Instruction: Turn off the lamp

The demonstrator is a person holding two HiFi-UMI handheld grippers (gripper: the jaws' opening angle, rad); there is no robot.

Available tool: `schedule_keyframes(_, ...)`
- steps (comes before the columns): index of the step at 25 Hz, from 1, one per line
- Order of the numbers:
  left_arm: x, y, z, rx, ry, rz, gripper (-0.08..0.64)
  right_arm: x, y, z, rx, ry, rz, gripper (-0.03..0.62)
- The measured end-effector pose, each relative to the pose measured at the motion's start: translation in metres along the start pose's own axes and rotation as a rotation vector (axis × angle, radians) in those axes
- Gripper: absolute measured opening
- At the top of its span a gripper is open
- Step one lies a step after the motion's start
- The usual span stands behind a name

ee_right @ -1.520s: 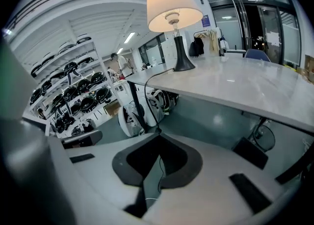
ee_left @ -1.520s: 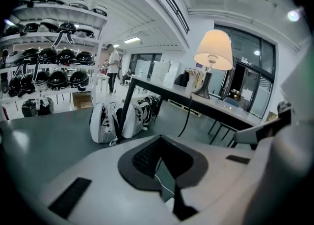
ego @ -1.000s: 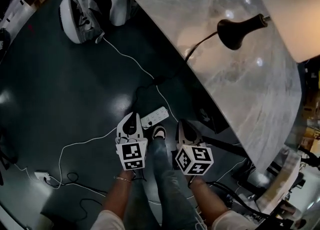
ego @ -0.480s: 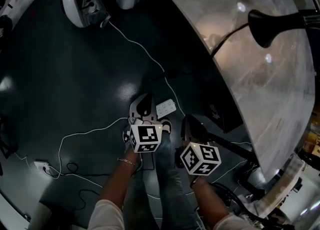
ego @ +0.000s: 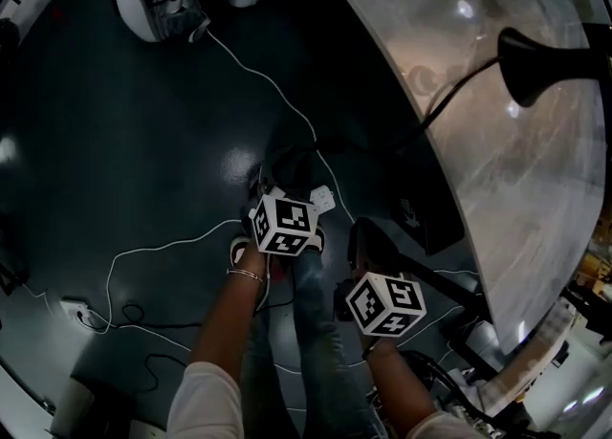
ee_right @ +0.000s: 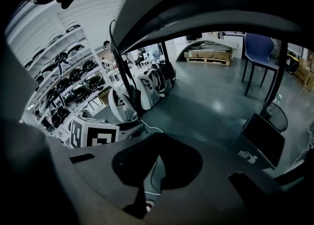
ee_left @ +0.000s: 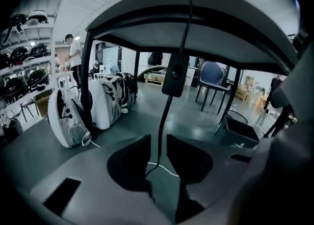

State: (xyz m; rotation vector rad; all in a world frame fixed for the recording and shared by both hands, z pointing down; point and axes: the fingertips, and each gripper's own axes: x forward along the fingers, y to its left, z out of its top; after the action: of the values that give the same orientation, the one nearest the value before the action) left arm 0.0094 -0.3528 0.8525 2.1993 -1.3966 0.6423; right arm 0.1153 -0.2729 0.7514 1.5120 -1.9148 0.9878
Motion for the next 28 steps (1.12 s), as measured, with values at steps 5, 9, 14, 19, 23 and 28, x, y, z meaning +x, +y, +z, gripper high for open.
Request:
schedule_keyframes(5, 0.009, -0.002, -0.005, 0.022, 0.039, 0.017, 0.084, 0.002, -0.002, -0.002, 0.013, 0.002, -0.009, -0.002)
schedule_keyframes(9, 0.013, -0.003, -0.006, 0.029, 0.047, 0.008, 0.084, -0.001, 0.002, -0.002, 0.012, 0.006, -0.003, -0.002)
schedule_keyframes(14, 0.012, 0.001, 0.004, 0.046, 0.038, 0.039, 0.042, -0.007, -0.001, -0.005, 0.011, 0.012, -0.008, -0.002)
schedule_keyframes(19, 0.006, 0.003, 0.006, 0.042, 0.035, 0.017, 0.03, -0.009, -0.001, -0.009, 0.03, 0.01, -0.016, -0.002)
schedule_keyframes(23, -0.01, 0.002, 0.005, 0.023, 0.029, -0.021, 0.029, -0.01, 0.003, -0.005, 0.034, -0.008, -0.004, -0.002)
schedule_keyframes(28, -0.053, -0.004, 0.016, 0.03, -0.002, -0.055, 0.028, -0.015, 0.006, 0.004, 0.04, -0.05, 0.018, -0.002)
